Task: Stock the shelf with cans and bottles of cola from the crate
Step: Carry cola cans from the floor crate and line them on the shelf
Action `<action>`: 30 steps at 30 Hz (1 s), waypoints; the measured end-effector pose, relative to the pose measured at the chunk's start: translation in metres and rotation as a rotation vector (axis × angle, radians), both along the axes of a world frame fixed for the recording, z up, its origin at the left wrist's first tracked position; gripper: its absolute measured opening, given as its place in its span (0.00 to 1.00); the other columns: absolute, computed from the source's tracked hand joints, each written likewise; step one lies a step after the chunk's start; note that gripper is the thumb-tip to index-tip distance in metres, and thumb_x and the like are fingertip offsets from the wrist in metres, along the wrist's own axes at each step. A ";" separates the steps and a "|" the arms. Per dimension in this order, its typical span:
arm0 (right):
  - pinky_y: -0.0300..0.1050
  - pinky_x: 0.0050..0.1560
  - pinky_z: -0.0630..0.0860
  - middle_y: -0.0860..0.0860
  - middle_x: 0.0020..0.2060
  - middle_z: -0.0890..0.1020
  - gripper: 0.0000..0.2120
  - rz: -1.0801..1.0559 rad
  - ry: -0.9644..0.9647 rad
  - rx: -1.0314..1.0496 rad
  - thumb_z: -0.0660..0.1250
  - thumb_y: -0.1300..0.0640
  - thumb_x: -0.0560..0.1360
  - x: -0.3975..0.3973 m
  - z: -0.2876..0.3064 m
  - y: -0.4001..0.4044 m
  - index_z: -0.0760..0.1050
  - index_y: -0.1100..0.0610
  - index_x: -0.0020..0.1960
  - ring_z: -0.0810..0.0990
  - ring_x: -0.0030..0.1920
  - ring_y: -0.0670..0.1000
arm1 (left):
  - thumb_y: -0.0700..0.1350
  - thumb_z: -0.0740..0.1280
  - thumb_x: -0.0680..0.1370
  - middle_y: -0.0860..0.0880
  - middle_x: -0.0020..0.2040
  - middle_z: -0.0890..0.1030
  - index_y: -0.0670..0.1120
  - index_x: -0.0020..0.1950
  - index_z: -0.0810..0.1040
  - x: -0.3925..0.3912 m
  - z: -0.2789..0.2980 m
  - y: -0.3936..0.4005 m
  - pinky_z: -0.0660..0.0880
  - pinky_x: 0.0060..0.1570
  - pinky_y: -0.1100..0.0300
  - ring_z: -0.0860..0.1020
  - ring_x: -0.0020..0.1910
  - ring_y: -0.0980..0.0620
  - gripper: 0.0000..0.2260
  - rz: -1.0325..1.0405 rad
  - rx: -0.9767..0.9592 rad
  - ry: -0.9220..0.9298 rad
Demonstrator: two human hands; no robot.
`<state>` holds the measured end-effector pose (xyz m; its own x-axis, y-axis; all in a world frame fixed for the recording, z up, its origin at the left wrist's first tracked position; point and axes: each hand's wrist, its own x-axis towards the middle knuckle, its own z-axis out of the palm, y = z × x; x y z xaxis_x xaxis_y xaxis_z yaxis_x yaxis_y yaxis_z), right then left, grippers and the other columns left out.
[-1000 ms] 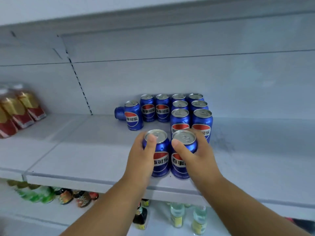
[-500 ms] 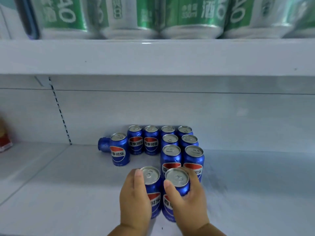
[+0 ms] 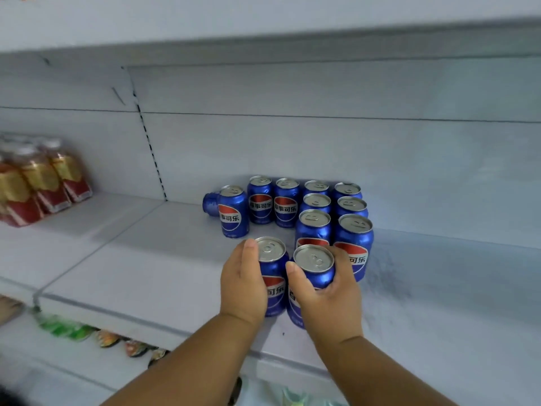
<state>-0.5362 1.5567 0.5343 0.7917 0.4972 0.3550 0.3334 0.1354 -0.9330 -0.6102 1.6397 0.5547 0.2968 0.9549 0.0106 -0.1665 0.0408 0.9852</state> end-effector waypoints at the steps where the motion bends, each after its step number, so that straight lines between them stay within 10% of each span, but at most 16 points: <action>1: 0.33 0.50 0.78 0.35 0.46 0.82 0.19 0.001 0.004 0.001 0.78 0.47 0.65 0.000 -0.001 0.001 0.73 0.39 0.51 0.81 0.50 0.35 | 0.51 0.56 0.84 0.45 0.47 0.85 0.50 0.50 0.81 0.000 -0.001 0.000 0.82 0.49 0.47 0.84 0.48 0.46 0.15 0.003 -0.001 -0.006; 14: 0.37 0.50 0.79 0.37 0.48 0.83 0.20 -0.026 0.049 -0.050 0.78 0.51 0.66 -0.004 0.002 0.002 0.73 0.41 0.53 0.82 0.51 0.36 | 0.52 0.56 0.84 0.50 0.44 0.84 0.54 0.47 0.79 -0.003 -0.001 0.009 0.81 0.45 0.52 0.83 0.46 0.49 0.13 -0.091 0.017 0.019; 18: 0.37 0.48 0.80 0.41 0.49 0.83 0.20 -0.046 0.052 -0.081 0.79 0.57 0.69 -0.005 0.001 0.003 0.73 0.43 0.53 0.82 0.50 0.36 | 0.65 0.54 0.77 0.52 0.48 0.85 0.53 0.55 0.77 -0.017 -0.004 0.020 0.82 0.46 0.57 0.84 0.46 0.55 0.21 -0.332 0.092 0.065; 21: 0.34 0.44 0.80 0.42 0.49 0.84 0.20 -0.055 0.069 -0.091 0.78 0.57 0.69 -0.009 0.003 0.003 0.73 0.43 0.54 0.82 0.50 0.36 | 0.58 0.64 0.77 0.60 0.51 0.81 0.59 0.57 0.71 -0.033 0.001 0.035 0.76 0.39 0.71 0.81 0.46 0.66 0.10 -0.580 0.162 0.252; 30: 0.47 0.50 0.83 0.44 0.51 0.86 0.30 -0.026 0.194 -0.058 0.77 0.44 0.60 -0.015 0.008 -0.001 0.74 0.43 0.60 0.85 0.51 0.47 | 0.55 0.80 0.65 0.62 0.52 0.79 0.64 0.55 0.70 -0.043 0.002 0.079 0.67 0.42 0.74 0.77 0.47 0.66 0.25 -0.575 0.594 0.654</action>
<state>-0.5508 1.5557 0.5420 0.8551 0.4913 0.1656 0.1490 0.0730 -0.9861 -0.6534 1.7187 0.5571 0.8203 0.5621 0.1051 0.2954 -0.5739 0.7638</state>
